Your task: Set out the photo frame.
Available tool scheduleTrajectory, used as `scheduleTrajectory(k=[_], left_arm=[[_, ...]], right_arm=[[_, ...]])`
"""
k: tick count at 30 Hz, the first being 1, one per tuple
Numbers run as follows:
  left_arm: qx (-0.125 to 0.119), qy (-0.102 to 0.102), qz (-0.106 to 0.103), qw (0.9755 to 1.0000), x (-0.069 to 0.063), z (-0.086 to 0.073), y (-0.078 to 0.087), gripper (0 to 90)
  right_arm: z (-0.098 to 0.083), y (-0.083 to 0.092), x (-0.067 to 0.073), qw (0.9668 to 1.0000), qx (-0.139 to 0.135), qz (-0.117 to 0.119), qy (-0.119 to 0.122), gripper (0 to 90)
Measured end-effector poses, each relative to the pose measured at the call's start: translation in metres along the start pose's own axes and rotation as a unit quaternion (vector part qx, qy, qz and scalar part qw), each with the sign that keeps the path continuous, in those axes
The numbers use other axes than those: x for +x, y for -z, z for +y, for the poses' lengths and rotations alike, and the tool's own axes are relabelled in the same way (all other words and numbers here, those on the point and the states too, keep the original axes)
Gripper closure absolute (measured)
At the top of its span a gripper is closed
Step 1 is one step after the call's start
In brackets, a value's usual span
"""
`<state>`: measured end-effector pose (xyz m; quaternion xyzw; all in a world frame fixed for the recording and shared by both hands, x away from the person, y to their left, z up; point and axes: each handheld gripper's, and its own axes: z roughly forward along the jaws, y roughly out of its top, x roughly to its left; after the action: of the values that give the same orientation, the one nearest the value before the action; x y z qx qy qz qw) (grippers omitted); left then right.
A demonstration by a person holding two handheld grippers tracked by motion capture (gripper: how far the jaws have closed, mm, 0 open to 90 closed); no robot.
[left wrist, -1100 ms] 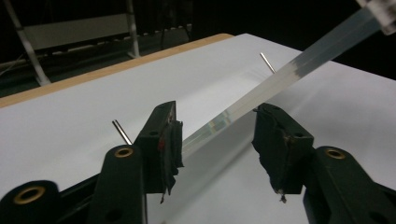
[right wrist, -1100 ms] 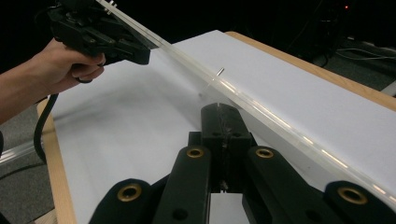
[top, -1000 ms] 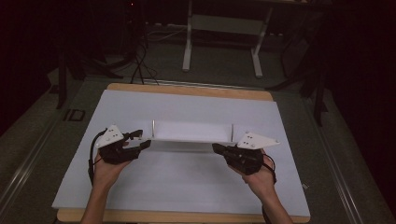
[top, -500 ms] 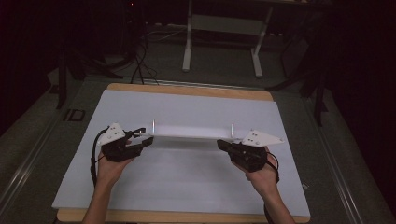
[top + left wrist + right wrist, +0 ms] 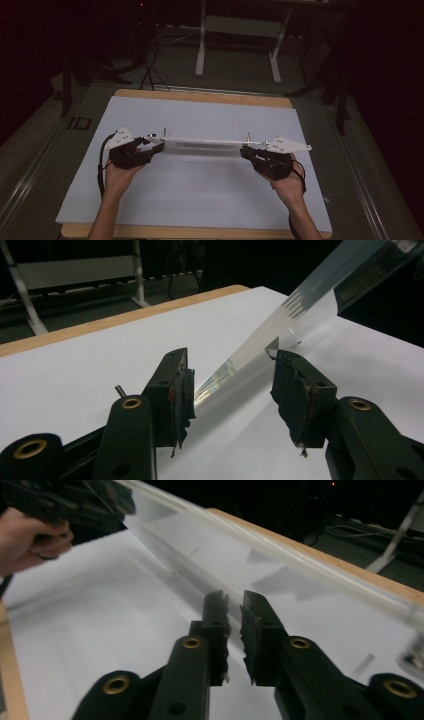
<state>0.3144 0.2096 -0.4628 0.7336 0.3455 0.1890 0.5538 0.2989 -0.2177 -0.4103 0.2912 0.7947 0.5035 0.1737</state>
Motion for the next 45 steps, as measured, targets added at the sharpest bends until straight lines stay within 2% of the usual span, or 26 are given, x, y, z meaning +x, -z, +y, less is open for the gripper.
scheduleTrajectory(k=[11,17,27,32,37,42,45], left_arm=[[0.002,0.013,0.003,0.9999,0.004,0.006,-0.003,49.2],[0.0,0.019,0.006,0.9998,0.007,0.009,-0.006,49.7],[0.002,0.031,0.009,0.9995,0.011,0.013,-0.009,50.0],[0.001,0.038,0.01,0.9992,0.013,0.015,-0.011,50.3],[0.005,0.038,0.007,0.9992,0.015,0.017,-0.011,50.6],[0.007,0.037,0.006,0.9993,0.015,0.018,-0.011,50.8],[0.004,0.04,0.009,0.9991,0.017,0.019,-0.013,51.1]], right_arm=[[-0.007,0.004,-0.016,0.9995,0.002,-0.027,-0.014,77.5],[-0.011,0.01,-0.028,0.9983,0.002,-0.052,-0.024,76.9],[-0.017,0.014,-0.041,0.9955,0.008,-0.09,-0.03,75.5],[-0.018,0.016,-0.045,0.9938,-0.001,-0.101,-0.046,74.0],[-0.017,0.015,-0.051,0.9916,-0.006,-0.119,-0.05,69.3],[-0.016,0.01,-0.055,0.9932,-0.009,-0.108,-0.042,67.9],[-0.017,0.004,-0.06,0.9943,-0.014,-0.097,-0.042,64.2]])
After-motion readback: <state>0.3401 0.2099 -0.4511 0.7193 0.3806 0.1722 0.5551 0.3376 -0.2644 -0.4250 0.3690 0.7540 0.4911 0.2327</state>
